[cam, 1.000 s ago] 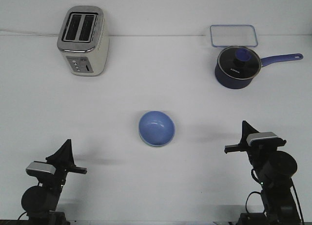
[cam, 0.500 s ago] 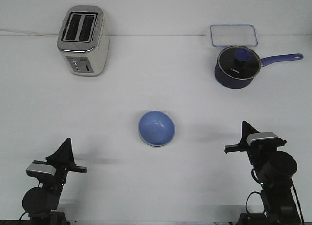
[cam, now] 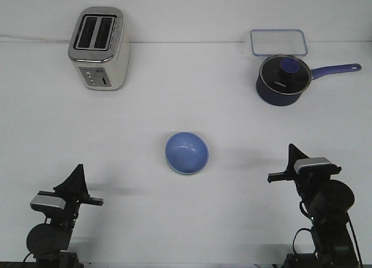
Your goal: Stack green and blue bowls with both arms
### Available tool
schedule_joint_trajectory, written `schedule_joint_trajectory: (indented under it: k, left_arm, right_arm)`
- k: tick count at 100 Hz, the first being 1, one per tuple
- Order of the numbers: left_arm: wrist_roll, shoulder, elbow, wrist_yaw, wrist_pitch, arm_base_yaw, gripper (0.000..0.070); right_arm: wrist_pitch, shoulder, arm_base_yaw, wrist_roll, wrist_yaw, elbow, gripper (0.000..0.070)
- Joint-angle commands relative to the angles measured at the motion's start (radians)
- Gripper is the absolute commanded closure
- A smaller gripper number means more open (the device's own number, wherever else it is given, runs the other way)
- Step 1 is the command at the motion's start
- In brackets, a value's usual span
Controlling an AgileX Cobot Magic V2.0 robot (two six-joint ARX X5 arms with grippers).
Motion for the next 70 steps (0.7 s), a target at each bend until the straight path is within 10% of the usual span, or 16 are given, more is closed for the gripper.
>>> schedule_joint_trajectory:
  k: [1, 70]
  left_arm:
    - [0.004, -0.002, -0.02, 0.001, 0.009, 0.001, 0.069]
    - [0.004, -0.002, -0.02, 0.001, 0.009, 0.001, 0.069]
  right_arm:
    - [0.01, 0.004, 0.001, 0.006, 0.0, 0.002, 0.07]
    - [0.011, -0.037, 0.002, 0.002, 0.002, -0.003, 0.07]
